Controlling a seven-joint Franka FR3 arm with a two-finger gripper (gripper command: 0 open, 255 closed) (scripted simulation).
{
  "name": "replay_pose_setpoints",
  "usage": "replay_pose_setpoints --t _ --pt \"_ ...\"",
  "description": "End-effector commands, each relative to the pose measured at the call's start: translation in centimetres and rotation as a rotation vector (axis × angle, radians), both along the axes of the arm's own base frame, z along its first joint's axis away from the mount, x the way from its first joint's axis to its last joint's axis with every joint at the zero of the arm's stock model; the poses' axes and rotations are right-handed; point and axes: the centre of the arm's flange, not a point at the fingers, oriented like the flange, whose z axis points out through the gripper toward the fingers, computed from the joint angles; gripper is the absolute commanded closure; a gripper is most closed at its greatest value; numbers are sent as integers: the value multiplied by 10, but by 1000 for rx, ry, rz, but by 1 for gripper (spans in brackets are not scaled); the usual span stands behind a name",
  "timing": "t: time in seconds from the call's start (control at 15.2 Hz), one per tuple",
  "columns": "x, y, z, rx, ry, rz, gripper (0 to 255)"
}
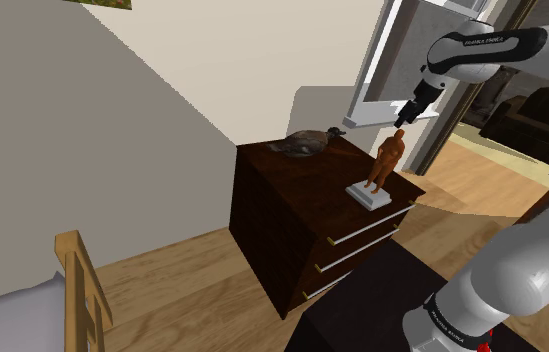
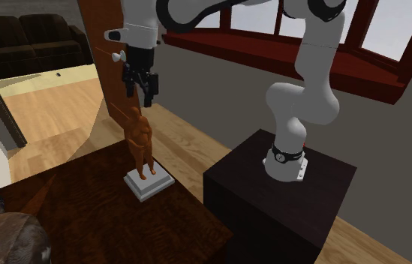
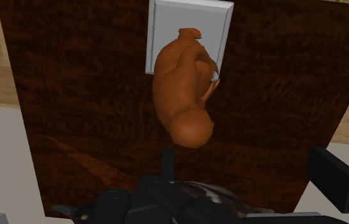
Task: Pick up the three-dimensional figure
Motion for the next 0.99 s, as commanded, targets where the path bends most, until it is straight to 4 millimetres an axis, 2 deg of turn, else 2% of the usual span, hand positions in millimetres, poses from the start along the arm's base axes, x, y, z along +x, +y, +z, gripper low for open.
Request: replay_pose_setpoints --t 0.0,0.07,0.53,0.66,0.73,0.92 --pt "9 -23 -8 -3 -1 3 0" --pt "11 -30 -10 -3 -2 3 0" --pt "11 -30 -47 -3 -2 3 0" --pt "11 -30 -50 -3 -2 3 0" --pt "11 -30 -50 -3 -2 3 255" --pt "11 -30 -50 -3 -2 3 255"
